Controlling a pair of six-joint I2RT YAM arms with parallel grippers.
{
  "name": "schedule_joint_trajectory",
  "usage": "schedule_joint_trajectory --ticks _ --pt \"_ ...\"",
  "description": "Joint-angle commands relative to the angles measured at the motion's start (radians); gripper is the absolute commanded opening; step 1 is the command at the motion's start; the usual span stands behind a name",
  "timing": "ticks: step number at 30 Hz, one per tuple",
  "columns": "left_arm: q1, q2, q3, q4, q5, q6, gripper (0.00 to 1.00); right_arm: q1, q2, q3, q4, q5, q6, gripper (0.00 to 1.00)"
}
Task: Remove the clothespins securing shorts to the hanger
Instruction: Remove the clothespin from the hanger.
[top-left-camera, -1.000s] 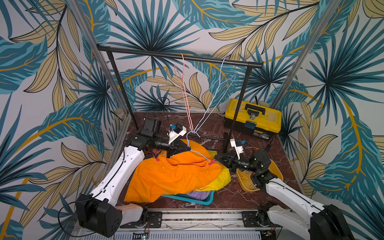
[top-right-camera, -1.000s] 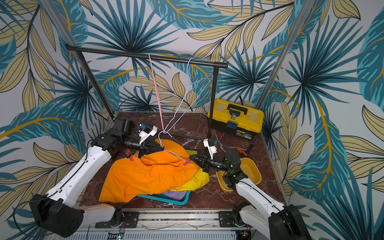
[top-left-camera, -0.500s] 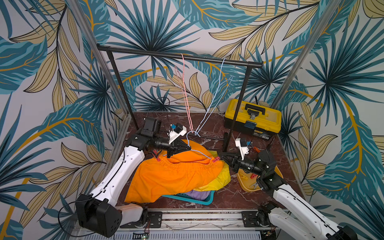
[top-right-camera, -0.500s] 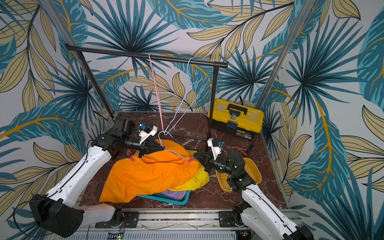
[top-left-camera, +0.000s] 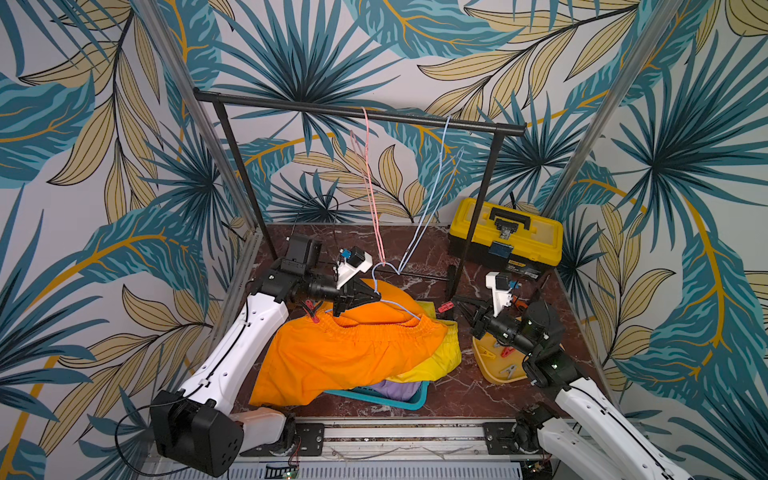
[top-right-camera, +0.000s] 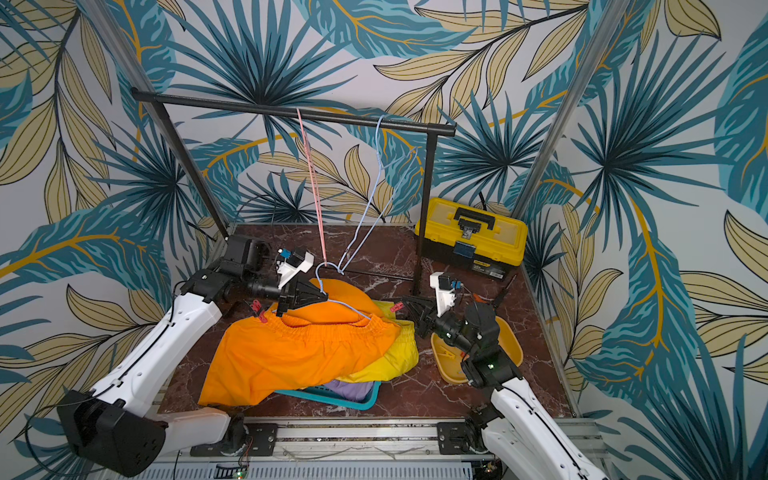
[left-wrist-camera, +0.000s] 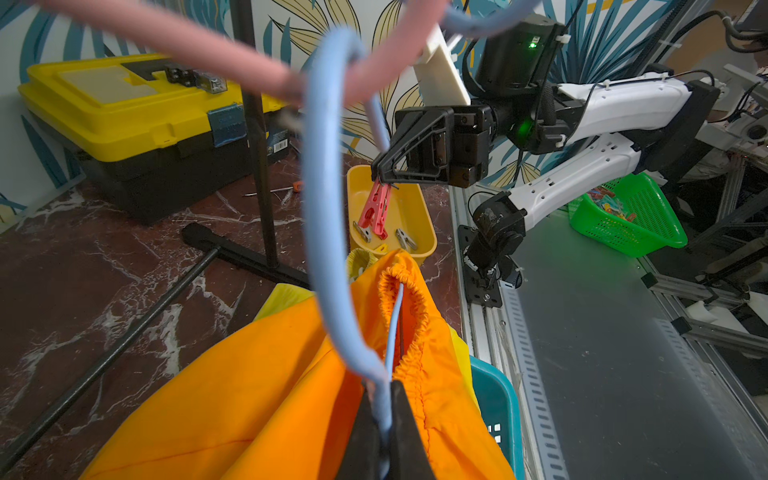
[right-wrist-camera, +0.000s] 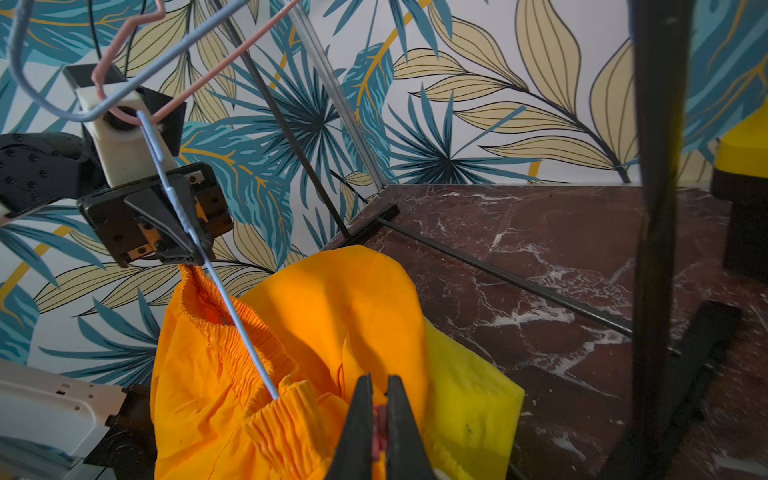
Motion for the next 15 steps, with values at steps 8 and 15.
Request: schedule_joint_trajectory --ticks 8,15 --pt "-0.002 -0.043 -0.011 0.004 -0.040 0.006 0.00 -0.004 -0.258 0.023 -0.695 0.700 0.160 0.00" --pt "-0.012 -0.047 -0.010 0.004 -0.047 -0.003 0.00 -0.004 -0.145 0.074 -0.911 0.820 0.281 0.00"
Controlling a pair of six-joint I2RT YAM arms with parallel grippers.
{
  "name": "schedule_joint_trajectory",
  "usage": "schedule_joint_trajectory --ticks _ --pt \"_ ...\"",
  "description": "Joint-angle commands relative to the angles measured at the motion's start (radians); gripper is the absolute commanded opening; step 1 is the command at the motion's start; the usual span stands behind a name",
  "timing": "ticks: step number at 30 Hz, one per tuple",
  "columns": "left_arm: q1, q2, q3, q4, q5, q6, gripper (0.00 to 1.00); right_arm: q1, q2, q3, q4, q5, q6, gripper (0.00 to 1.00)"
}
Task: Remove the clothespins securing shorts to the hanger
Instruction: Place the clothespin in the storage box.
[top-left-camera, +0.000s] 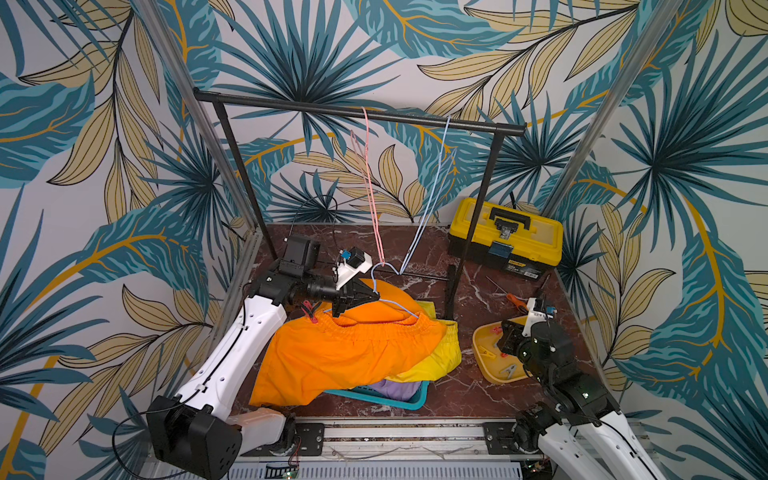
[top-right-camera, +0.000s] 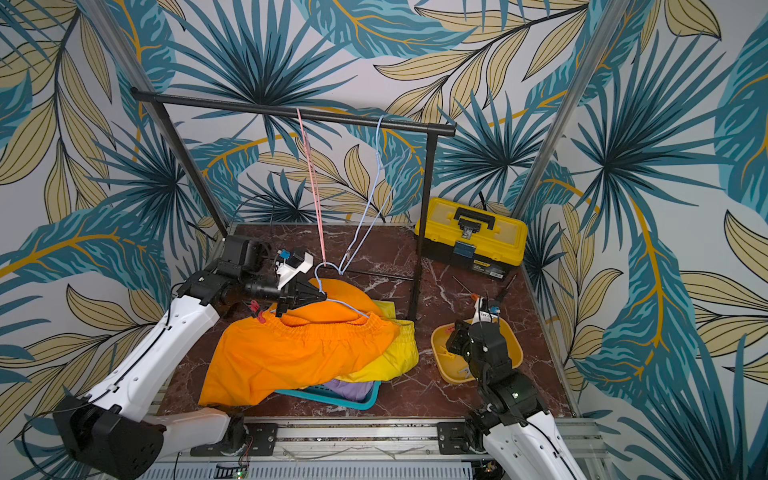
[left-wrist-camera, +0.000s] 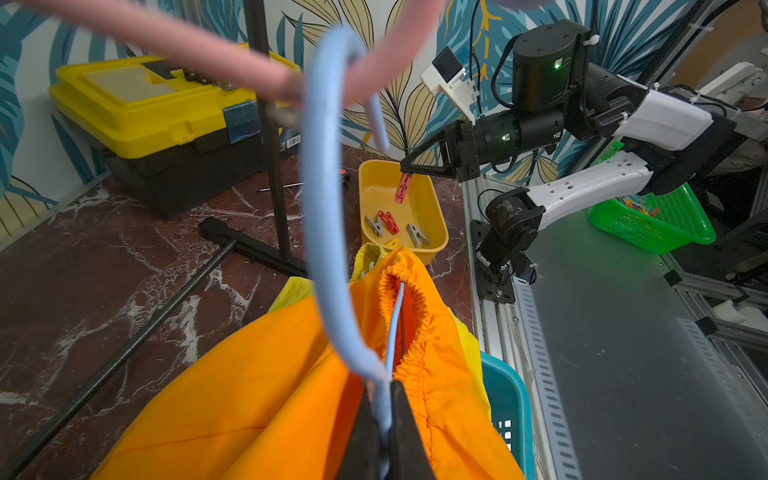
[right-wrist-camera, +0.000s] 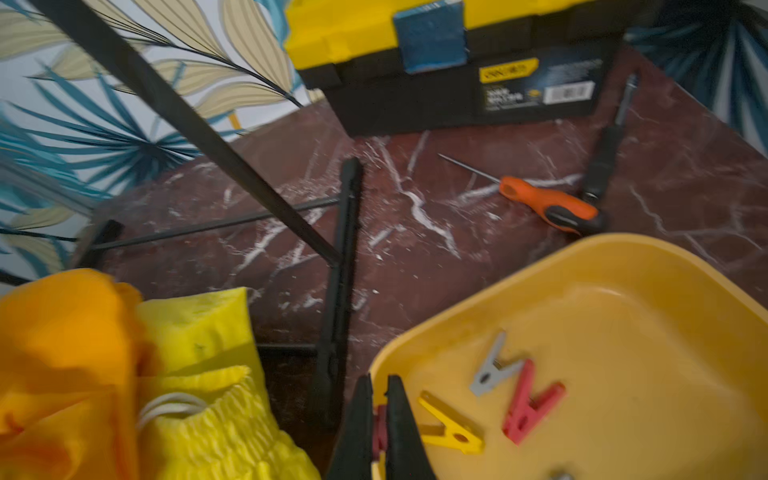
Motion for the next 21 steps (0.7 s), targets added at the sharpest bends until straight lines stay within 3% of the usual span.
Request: schedule_joint_trajectory --ticks 1,10,17,21 --pt "-0.008 -0.026 -0.007 0.004 -0.012 -0.003 0.00 -0.004 0.055 0.016 -0.160 0.121 0.079 0.00" --pt "-0.023 -0.035 -0.011 0.004 -0.028 -0.008 0.00 -0.004 0.126 -0.090 -0.042 0.163 0.112 0.04" --pt "-0.032 -0.042 -0.009 0.004 -0.036 -0.013 0.00 -0.003 0.200 -0.134 0.036 0.180 0.120 0.15" --pt "-0.034 -0.045 -0.009 0.004 -0.036 -0.013 0.00 -0.004 0.234 -0.141 0.070 0.185 0.120 0.29"
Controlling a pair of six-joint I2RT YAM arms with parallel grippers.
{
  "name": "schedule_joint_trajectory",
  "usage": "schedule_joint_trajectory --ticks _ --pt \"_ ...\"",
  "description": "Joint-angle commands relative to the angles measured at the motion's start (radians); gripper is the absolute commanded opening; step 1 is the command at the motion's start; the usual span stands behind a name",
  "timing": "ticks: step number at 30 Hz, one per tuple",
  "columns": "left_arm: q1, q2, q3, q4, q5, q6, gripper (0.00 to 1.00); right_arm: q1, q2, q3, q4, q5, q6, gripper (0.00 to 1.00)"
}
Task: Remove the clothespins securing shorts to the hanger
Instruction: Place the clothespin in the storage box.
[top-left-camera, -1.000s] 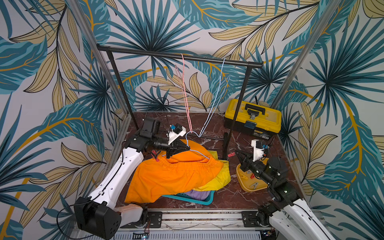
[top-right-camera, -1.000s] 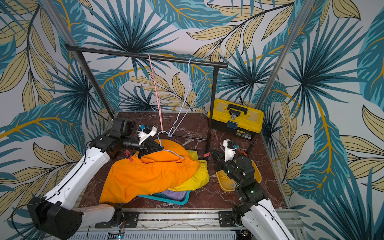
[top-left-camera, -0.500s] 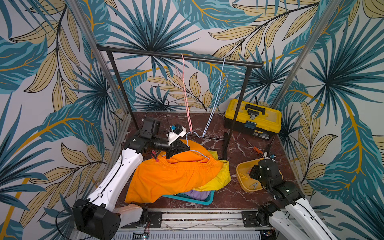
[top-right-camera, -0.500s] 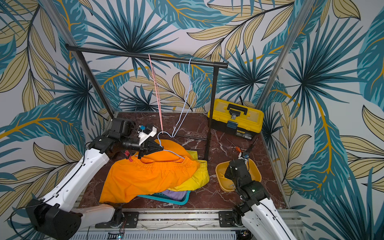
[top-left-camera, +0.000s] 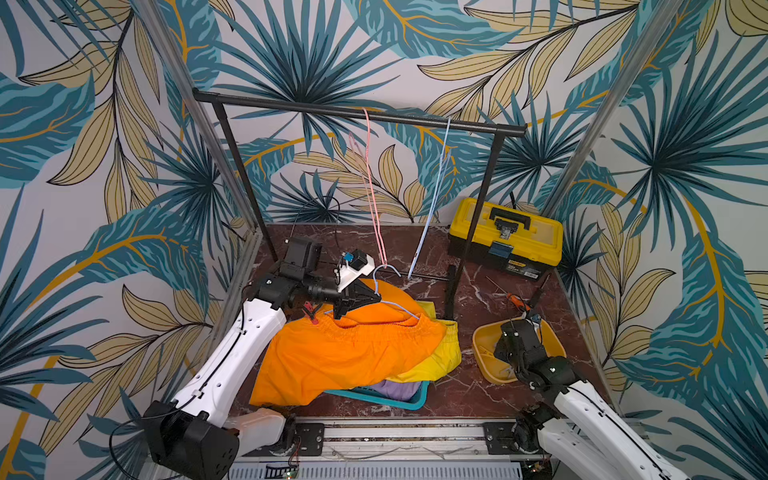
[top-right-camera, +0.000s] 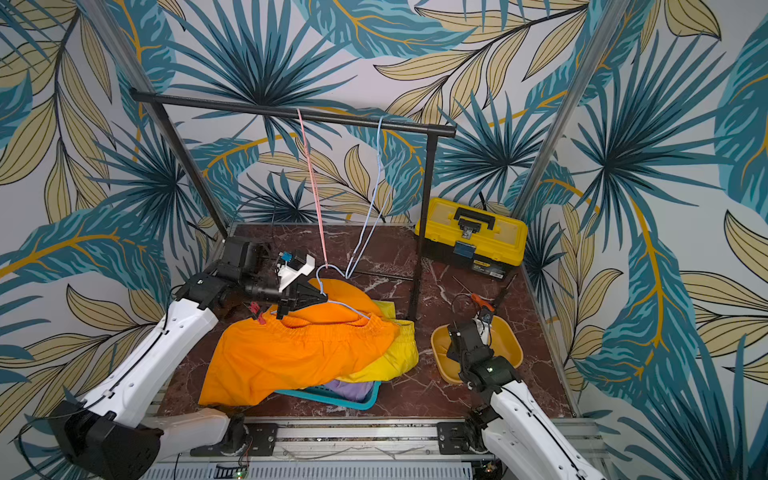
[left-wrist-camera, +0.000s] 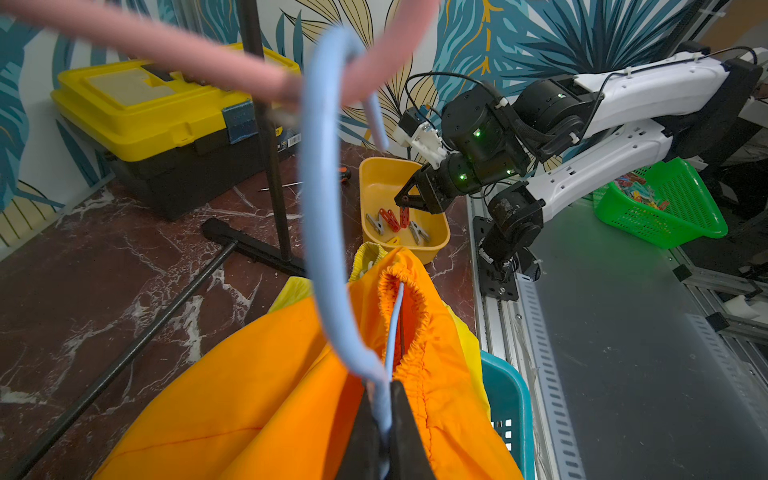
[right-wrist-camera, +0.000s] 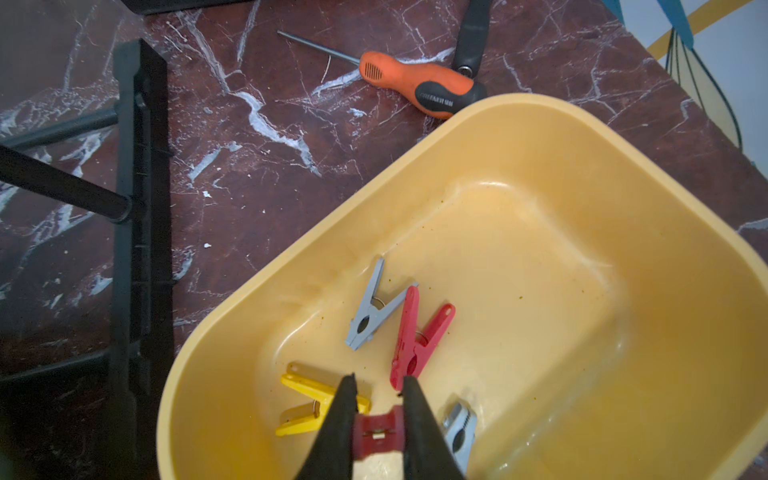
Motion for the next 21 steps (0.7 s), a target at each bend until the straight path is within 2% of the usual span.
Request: schedule_joint_trajectory --ticks 1,8,12,17,20,21 --pt "-0.008 -0.023 -0.008 0.004 0.000 -0.006 0.00 -0.004 0.021 -0.022 0.053 0.023 0.009 0.32" --pt "-0.013 -0.019 -0.006 0.004 -0.004 -0.004 0.00 -0.003 0.045 0.011 0.026 0.036 0.009 0.62" --pt "-0.014 -0.018 -0.004 0.004 -0.001 -0.004 0.00 -0.004 -0.008 0.056 -0.034 0.057 0.009 0.70" --pt "-0.016 -0.016 -0.005 0.004 -0.007 -0.009 0.00 -0.003 -0.145 0.136 -0.027 -0.092 -0.119 0.71" --pt "-0.019 -0.019 -0.007 0.004 -0.013 -0.013 0.00 -0.002 -0.198 0.157 0.059 -0.294 -0.186 0.69" --pt "-0.022 -0.019 -0.009 0.004 -0.013 -0.014 0.00 -0.002 -0.205 0.157 0.118 -0.401 -0.209 0.68"
